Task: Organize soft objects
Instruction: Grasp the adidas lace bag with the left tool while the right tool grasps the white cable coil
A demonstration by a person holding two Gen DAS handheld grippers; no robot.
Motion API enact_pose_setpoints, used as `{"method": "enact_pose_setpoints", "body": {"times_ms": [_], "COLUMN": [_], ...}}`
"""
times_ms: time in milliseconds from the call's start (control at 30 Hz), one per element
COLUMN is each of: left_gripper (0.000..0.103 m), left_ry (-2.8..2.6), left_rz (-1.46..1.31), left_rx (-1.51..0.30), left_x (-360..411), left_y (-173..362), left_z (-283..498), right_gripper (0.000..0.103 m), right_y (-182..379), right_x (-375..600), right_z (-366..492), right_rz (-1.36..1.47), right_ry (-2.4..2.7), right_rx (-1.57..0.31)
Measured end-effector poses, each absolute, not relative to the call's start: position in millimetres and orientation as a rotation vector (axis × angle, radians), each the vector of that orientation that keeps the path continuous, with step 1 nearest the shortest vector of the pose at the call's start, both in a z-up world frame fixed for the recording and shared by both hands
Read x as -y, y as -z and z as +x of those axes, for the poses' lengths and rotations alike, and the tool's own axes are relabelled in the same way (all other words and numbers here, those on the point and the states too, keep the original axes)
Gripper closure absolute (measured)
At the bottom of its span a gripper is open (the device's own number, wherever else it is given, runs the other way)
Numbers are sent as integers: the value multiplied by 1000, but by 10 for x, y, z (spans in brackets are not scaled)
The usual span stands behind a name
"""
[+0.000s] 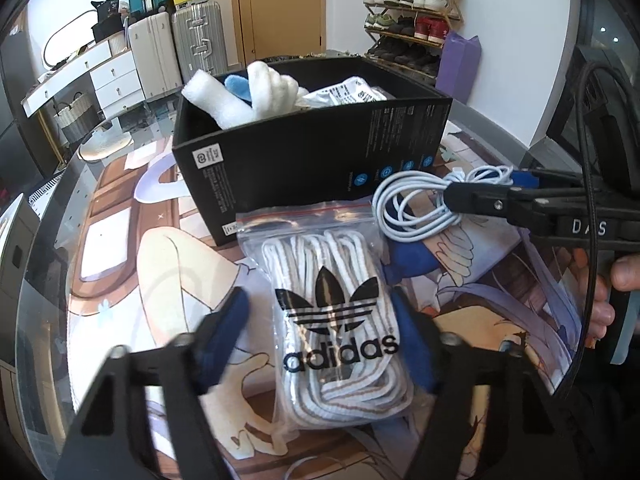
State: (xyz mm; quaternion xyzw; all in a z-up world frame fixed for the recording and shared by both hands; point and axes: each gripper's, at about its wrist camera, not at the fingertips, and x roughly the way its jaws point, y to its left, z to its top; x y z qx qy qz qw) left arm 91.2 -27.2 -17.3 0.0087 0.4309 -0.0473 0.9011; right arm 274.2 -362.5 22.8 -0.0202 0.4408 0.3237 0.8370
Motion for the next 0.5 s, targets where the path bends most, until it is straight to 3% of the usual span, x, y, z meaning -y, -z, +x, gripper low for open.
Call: {"method": "enact_pose_setpoints", "body": {"times_ms": [33,133,500], "left_gripper": [50,56,60], "left_ry": [100,110,141], "left_rz": [15,-9,-54], "left_rx": [-887,-878,-817], "left_x": [263,225,167], "left_y": [170,148,13], "left_z": [902,881,769], "right_gripper": [32,32,36], "right_y": [-225,-232,-336], "right_x": [3644,3683,3784], "right_z": [2733,2715,2622], "right_rz": [-41,-29,-23], "right_ry": [-687,-706,-742], "right_rx": [-924,-916,-865]}}
